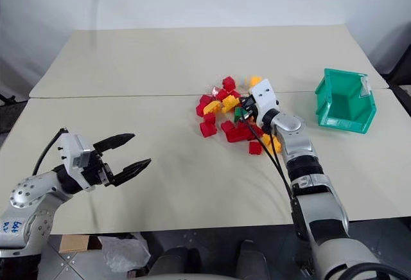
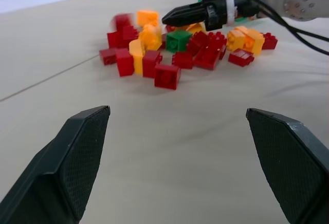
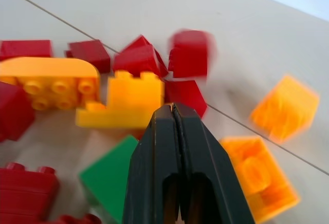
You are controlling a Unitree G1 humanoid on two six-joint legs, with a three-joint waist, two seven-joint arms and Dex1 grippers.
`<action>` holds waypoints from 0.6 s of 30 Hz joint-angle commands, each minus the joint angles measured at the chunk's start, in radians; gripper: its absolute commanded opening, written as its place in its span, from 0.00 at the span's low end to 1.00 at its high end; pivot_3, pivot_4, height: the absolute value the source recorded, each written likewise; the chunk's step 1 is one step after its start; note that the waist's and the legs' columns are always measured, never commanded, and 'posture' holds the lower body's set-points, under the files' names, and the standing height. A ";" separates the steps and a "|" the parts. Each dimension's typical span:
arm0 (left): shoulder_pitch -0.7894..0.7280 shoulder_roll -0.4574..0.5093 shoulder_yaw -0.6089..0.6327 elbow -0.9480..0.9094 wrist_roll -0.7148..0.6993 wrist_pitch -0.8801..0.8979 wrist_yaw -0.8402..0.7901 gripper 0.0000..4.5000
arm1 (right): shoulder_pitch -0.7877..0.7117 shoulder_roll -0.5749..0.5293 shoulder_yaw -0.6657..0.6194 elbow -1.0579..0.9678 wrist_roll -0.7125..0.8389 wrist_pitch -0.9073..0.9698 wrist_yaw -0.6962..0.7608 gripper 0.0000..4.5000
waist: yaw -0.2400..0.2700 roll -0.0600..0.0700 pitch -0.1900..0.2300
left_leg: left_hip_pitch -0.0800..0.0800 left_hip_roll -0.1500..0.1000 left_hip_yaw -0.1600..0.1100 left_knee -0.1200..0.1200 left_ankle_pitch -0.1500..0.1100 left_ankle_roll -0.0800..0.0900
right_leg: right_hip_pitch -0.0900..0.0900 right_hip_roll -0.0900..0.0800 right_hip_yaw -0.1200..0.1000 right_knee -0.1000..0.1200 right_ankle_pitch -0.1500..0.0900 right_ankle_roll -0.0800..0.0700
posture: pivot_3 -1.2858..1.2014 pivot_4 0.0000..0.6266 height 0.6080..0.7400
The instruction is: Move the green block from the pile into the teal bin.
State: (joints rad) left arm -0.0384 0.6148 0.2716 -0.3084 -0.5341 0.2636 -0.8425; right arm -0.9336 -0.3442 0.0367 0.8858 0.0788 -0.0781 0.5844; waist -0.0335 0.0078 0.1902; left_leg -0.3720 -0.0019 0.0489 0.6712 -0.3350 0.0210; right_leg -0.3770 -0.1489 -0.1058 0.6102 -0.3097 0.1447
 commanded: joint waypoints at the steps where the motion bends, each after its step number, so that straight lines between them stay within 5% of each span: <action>1: -0.014 0.000 -0.013 -0.033 -0.011 -0.002 0.000 1.00 | -0.044 0.009 -0.010 0.048 -0.009 -0.047 0.022 0.01 | -0.002 0.000 0.000 | 0.000 0.000 0.000 0.000 0.000 0.000 | 0.000 0.000 0.000 0.000 0.000 0.000 | 0.52 0.24 1.00; 10: -0.020 0.002 -0.031 -0.045 -0.010 0.008 0.012 1.00 | -0.012 0.046 0.034 0.014 -0.016 -0.061 0.222 0.01 | -0.004 0.000 0.000 | 0.000 0.000 0.000 0.000 0.000 0.000 | 0.000 0.000 0.000 0.000 0.000 0.000 | 0.52 0.24 1.00; 18: 0.000 0.007 -0.017 -0.068 -0.013 0.021 0.026 1.00 | 0.135 -0.068 0.040 -0.226 0.001 0.063 0.402 0.01 | 0.009 0.000 0.000 | -0.001 0.000 -0.003 0.003 0.000 0.000 | 0.002 0.000 0.000 0.000 0.000 0.000 | 0.52 0.24 1.00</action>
State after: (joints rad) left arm -0.0433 0.6122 0.2348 -0.3436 -0.5336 0.2865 -0.8211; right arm -0.8238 -0.3765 0.0810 0.7029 0.0704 -0.0405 0.9535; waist -0.0245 0.0079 0.1902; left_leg -0.3725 -0.0023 0.0457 0.6748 -0.3351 0.0209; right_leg -0.3750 -0.1492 -0.1059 0.6106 -0.3097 0.1448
